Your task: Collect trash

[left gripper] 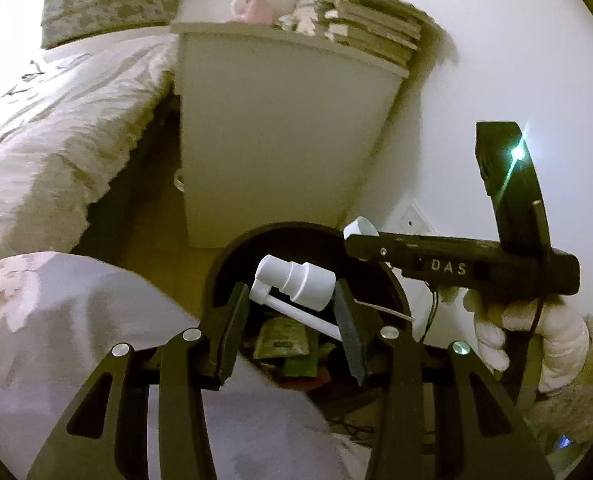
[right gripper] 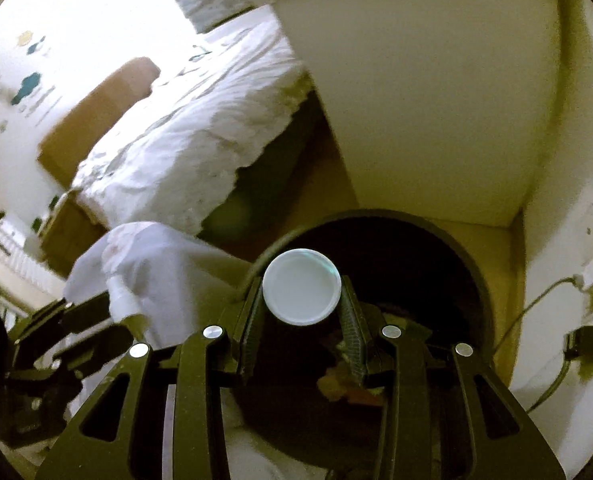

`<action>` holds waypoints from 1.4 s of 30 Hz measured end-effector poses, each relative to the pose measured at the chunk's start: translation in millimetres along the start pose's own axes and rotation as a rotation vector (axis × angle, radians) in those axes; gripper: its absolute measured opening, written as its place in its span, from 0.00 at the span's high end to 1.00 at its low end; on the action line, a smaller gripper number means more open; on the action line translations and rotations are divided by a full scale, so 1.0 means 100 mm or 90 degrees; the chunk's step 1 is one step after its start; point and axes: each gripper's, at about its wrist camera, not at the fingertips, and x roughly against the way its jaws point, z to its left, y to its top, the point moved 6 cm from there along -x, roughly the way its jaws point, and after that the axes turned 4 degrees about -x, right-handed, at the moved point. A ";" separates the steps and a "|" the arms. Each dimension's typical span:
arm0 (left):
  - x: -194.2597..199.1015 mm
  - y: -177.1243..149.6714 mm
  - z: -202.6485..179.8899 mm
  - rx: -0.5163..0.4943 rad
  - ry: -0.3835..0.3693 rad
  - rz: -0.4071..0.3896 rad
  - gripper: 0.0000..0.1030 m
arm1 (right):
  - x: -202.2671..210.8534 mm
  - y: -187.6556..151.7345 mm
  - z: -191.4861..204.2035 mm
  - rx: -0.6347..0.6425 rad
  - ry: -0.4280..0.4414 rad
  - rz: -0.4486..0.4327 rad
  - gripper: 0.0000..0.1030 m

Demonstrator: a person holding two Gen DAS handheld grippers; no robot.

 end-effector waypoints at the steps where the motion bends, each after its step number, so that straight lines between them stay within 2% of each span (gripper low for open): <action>1: -0.06 0.00 -0.04 -0.004 -0.004 0.005 0.58 | -0.01 0.00 -0.05 -0.006 -0.005 0.000 0.64; 13: -0.41 -0.12 -0.22 -0.025 -0.020 0.049 0.58 | -0.18 -0.08 -0.46 -0.048 -0.036 0.017 0.64; 21: -0.55 -0.07 -0.30 -0.056 -0.008 0.064 0.56 | -0.24 -0.07 -0.58 -0.065 -0.051 0.025 0.64; 23: -0.55 -0.07 -0.33 -0.057 -0.002 0.062 0.44 | -0.24 -0.08 -0.60 -0.072 -0.056 0.029 0.60; 24: -0.53 -0.06 -0.33 -0.056 0.003 0.055 0.31 | -0.23 -0.09 -0.61 -0.075 -0.058 0.029 0.56; 25: -0.50 -0.06 -0.31 -0.056 0.006 0.047 0.23 | -0.21 -0.10 -0.61 -0.079 -0.061 0.026 0.46; 26: -0.47 -0.05 -0.30 -0.055 0.009 0.040 0.21 | -0.18 -0.10 -0.61 -0.083 -0.064 0.021 0.39; 28: -0.42 -0.05 -0.29 -0.056 0.017 0.036 0.13 | -0.15 -0.11 -0.60 -0.085 -0.063 0.019 0.38; 32: -0.26 -0.08 -0.20 -0.048 0.047 0.029 0.05 | -0.08 -0.13 -0.44 -0.074 -0.052 0.013 0.38; 34: -0.14 -0.09 -0.12 -0.035 0.064 0.020 0.05 | -0.03 -0.12 -0.30 -0.057 -0.044 0.009 0.38; 39: 0.30 -0.21 0.23 0.026 0.109 -0.007 0.05 | 0.08 -0.13 0.38 0.021 -0.007 -0.005 0.38; 42: 0.65 -0.34 0.48 0.062 0.159 -0.031 0.05 | 0.13 -0.17 0.83 0.061 0.020 -0.014 0.36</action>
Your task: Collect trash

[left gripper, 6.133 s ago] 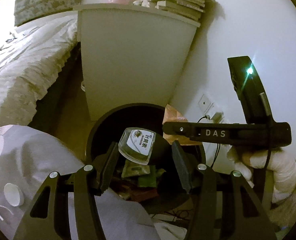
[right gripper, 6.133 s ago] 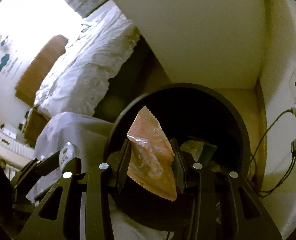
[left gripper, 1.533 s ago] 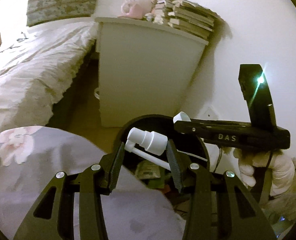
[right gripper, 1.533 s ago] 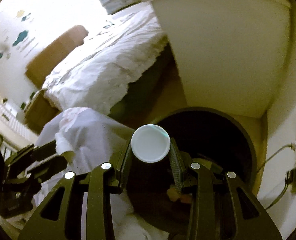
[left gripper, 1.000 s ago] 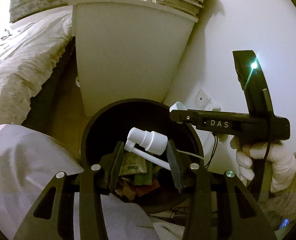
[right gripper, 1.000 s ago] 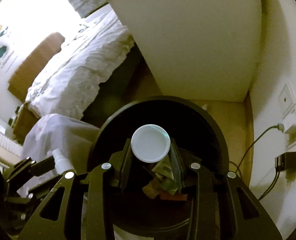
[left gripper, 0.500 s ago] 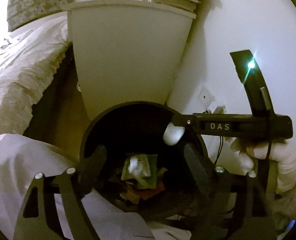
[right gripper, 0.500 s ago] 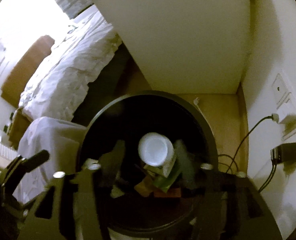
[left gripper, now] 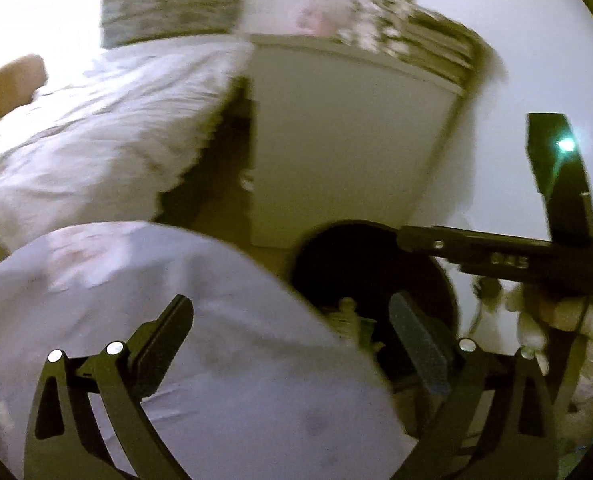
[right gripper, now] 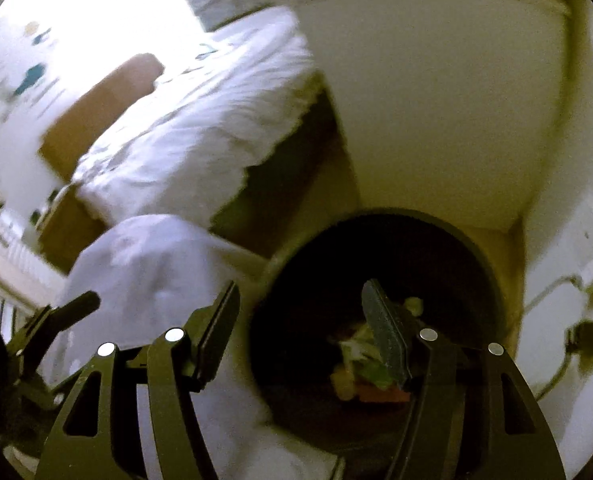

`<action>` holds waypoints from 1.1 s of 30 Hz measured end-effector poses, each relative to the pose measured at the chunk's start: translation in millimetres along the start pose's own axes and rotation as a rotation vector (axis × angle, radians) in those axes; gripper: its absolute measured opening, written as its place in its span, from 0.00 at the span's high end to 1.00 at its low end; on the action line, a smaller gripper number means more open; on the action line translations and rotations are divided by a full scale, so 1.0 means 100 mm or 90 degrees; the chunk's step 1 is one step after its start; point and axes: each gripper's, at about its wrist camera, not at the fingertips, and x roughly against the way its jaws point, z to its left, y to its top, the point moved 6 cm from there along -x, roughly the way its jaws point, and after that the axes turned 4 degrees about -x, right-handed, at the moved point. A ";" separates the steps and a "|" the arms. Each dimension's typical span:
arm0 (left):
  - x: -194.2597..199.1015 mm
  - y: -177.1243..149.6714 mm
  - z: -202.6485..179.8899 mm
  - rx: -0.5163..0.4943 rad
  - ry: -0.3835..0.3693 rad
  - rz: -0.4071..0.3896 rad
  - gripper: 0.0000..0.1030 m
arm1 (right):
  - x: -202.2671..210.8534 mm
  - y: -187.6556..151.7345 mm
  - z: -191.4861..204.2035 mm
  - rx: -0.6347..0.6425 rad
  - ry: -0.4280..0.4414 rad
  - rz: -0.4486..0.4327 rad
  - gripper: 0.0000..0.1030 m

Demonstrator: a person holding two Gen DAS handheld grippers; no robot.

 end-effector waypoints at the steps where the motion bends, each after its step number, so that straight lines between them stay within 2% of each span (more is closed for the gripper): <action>1: 0.11 -0.05 0.14 0.008 0.029 -0.004 0.05 | 0.02 0.01 0.15 0.009 0.012 -0.005 0.32; 4: 0.48 -0.19 0.55 0.036 0.109 -0.027 0.05 | 0.08 0.01 0.72 0.051 0.049 -0.025 0.31; 10: 1.20 -0.51 1.35 0.147 0.229 -0.066 0.05 | 0.16 -0.09 1.90 0.156 0.106 -0.089 0.20; 12: 1.42 -0.65 1.56 0.179 0.268 -0.073 0.05 | 0.18 -0.13 2.16 0.171 0.117 -0.107 0.17; 19: 1.92 -0.99 1.99 0.237 0.331 -0.089 0.05 | 0.16 -0.34 2.97 0.204 0.132 -0.154 0.09; 25: 2.13 -1.14 2.13 0.252 0.356 -0.113 0.05 | 0.22 -0.56 3.31 0.243 0.098 -0.220 0.05; 33: 2.12 -1.22 2.13 0.246 0.362 -0.105 0.05 | 0.14 -0.90 3.09 0.220 0.064 -0.223 0.05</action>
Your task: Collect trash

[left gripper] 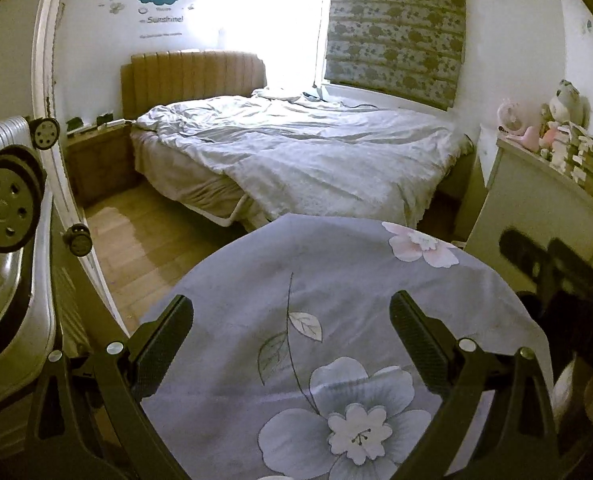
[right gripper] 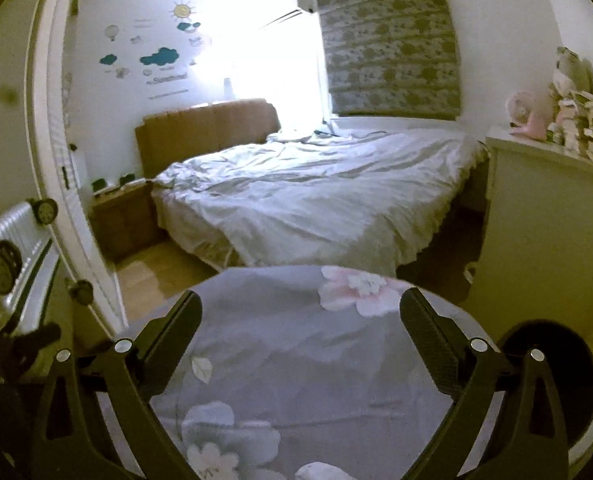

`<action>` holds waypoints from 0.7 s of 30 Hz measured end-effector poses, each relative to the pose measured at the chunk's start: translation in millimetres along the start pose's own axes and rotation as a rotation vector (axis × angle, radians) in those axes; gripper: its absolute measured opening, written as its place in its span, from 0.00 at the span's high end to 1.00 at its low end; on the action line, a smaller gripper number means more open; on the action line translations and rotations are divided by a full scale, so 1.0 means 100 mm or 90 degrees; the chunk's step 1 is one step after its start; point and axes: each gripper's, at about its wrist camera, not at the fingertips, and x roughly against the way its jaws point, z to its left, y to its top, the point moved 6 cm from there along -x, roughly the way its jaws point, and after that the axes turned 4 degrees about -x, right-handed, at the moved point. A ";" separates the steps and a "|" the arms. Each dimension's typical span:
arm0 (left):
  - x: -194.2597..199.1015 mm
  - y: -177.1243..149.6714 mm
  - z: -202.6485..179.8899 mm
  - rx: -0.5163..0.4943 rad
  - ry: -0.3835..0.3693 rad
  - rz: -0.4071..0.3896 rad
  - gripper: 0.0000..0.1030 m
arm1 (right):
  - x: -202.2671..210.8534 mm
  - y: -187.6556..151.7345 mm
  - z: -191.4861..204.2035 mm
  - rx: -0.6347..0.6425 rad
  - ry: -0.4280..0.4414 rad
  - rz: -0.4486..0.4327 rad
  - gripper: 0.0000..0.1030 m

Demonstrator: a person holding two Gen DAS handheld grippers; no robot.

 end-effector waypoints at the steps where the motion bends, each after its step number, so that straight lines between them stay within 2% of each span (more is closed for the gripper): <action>1: -0.01 -0.01 -0.01 -0.002 -0.002 0.002 0.05 | -0.01 -0.07 -0.03 -0.003 -0.002 0.008 0.05; 7: -0.04 -0.07 -0.12 -0.016 -0.012 0.010 0.05 | -0.02 -0.35 -0.22 -0.011 -0.019 0.032 0.05; 16: -0.04 -0.12 -0.23 -0.029 -0.014 0.020 0.05 | -0.01 -0.51 -0.45 -0.019 -0.035 0.045 0.05; 21: -0.01 -0.13 -0.24 -0.024 -0.030 0.002 0.05 | -0.02 -0.58 -0.49 -0.016 -0.042 0.051 0.05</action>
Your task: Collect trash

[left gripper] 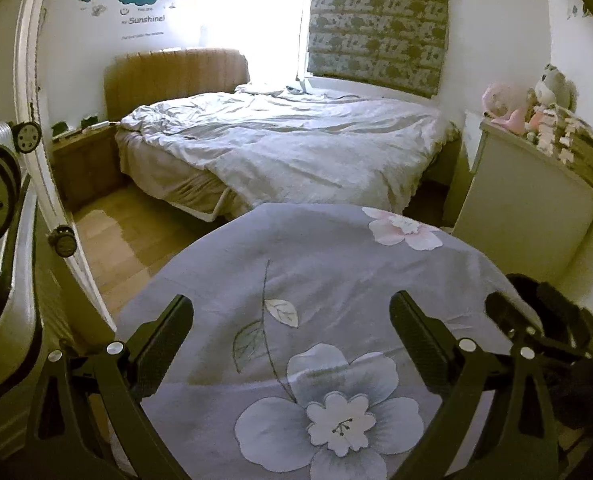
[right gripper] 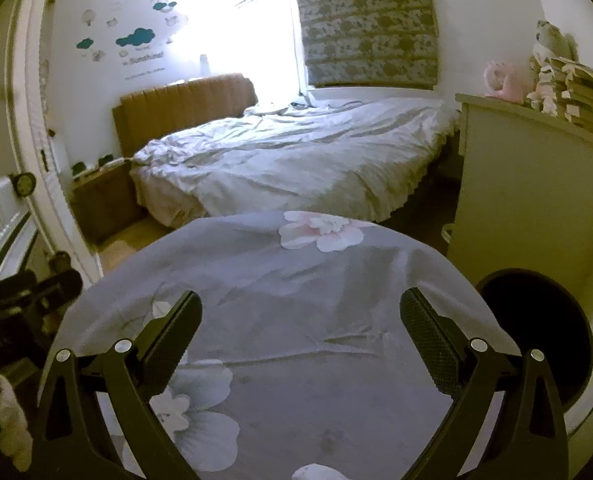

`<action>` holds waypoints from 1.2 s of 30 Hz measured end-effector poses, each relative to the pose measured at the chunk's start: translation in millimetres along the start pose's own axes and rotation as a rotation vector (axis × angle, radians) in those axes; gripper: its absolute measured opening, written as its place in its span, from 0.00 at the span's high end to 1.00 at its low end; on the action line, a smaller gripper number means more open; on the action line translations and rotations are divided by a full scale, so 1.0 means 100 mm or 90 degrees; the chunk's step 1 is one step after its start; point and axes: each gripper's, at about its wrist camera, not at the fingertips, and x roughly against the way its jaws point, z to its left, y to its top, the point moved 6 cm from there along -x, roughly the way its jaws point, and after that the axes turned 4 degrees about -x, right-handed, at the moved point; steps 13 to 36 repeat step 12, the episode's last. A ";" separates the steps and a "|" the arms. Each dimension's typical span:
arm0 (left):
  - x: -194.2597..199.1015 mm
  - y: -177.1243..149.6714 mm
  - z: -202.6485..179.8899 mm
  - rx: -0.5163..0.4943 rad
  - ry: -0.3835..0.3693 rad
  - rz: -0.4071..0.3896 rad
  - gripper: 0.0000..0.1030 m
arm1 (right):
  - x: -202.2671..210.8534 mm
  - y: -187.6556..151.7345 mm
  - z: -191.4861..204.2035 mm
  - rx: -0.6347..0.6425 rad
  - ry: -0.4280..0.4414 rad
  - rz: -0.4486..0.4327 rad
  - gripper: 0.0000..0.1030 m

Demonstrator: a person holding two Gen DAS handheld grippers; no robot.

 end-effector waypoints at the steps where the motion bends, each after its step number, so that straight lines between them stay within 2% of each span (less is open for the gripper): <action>1: 0.02 0.00 0.00 -0.002 -0.003 -0.010 0.05 | -0.01 -0.01 -0.01 -0.002 0.000 0.002 0.05; 4: 0.05 0.01 -0.02 -0.011 0.002 -0.023 0.05 | -0.02 -0.02 -0.02 -0.004 0.001 0.005 0.05; 12: -0.04 0.01 0.01 0.000 -0.010 0.011 0.05 | -0.03 -0.04 -0.03 0.002 0.004 0.006 0.05; 36: -0.04 0.01 0.01 0.000 -0.010 0.011 0.05 | -0.03 -0.04 -0.03 0.002 0.004 0.006 0.05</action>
